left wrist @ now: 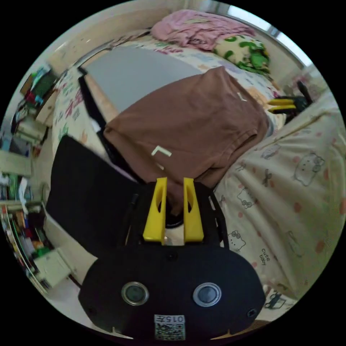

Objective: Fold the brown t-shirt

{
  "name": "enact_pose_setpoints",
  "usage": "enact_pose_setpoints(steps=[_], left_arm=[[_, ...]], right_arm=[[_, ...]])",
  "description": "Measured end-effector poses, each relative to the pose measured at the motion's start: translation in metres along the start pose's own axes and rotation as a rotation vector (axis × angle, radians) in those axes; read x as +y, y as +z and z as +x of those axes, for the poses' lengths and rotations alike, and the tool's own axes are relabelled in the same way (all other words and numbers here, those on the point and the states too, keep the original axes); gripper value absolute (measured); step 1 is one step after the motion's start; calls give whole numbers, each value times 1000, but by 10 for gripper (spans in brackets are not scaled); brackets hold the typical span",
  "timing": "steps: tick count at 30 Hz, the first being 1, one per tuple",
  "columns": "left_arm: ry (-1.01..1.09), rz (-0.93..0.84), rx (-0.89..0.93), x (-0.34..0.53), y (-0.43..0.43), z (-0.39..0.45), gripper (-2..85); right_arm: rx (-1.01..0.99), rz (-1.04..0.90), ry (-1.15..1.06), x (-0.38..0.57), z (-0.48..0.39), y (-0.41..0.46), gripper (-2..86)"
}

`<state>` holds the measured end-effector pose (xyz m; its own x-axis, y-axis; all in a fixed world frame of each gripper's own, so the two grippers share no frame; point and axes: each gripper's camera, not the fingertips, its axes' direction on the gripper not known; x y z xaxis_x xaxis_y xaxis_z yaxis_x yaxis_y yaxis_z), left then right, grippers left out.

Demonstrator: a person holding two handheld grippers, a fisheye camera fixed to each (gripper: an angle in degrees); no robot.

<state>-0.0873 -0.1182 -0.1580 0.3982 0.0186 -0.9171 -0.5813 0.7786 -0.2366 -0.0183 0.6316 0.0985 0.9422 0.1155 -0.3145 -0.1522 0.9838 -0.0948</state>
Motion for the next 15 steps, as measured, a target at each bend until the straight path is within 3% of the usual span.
enact_pose_setpoints(steps=[3,6,10,15], left_arm=[[141,72,26,-9,0,13,79],[285,-2,88,-18,38,24,95],[360,-87,117,-7,108,28,102],[366,-68,59,8,134,25,59]], right_arm=[[-36,-83,-202,-1,-24,29,110],[25,-164,-288,7,-37,61,105],[142,-201,-305,19,-39,81,57],[58,-208,-203,26,-22,77,-5]])
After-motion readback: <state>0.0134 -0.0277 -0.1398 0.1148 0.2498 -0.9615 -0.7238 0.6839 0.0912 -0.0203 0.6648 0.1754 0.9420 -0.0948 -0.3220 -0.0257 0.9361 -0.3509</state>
